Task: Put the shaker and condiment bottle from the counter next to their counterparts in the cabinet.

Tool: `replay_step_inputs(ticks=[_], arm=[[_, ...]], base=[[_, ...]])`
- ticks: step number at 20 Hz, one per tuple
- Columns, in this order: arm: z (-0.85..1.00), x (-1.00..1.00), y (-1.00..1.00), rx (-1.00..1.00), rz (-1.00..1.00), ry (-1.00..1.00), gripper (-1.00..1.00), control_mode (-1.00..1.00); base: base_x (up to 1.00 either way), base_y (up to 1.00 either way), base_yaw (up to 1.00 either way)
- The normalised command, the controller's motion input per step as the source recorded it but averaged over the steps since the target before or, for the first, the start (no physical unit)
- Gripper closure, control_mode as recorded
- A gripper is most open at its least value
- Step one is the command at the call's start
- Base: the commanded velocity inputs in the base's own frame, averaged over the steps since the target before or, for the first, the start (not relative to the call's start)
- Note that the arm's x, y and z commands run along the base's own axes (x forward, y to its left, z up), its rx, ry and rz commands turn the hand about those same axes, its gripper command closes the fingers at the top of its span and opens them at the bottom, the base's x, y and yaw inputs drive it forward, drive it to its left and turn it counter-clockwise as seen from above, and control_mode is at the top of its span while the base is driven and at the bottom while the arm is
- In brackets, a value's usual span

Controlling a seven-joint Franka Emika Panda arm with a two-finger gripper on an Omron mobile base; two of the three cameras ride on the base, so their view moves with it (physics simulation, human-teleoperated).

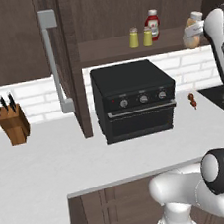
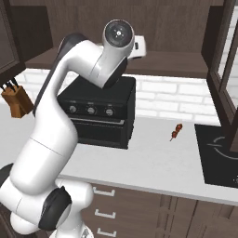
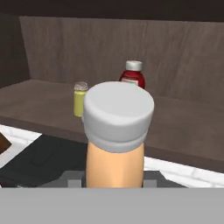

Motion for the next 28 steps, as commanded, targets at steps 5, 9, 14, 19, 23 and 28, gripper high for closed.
replay_step_inputs(ticks=[5, 9, 14, 19, 23, 28], arm=[[0.0, 0.34, 0.0, -0.07, -0.03, -0.2, 1.0, -1.0], [0.0, 0.31, 0.0, -0.04, -0.05, -0.11, 1.0, -1.0], [0.0, 0.14, -0.08, -0.02, -0.05, -0.03, 1.0, -1.0], [0.06, 0.05, -0.18, 0.0, -0.04, 0.0, 1.0, -1.0], [0.02, 0.12, -0.05, 0.0, -0.03, 0.0, 1.0, -1.0], [0.0, 0.19, 0.0, 0.0, -0.02, 0.0, 1.0, -1.0]], base=[[0.0, 0.0, 0.0], [0.0, 0.0, 0.0], [0.0, 0.0, 0.0], [0.0, 0.0, 0.0], [0.0, 0.0, 0.0], [0.0, 0.0, 0.0]])
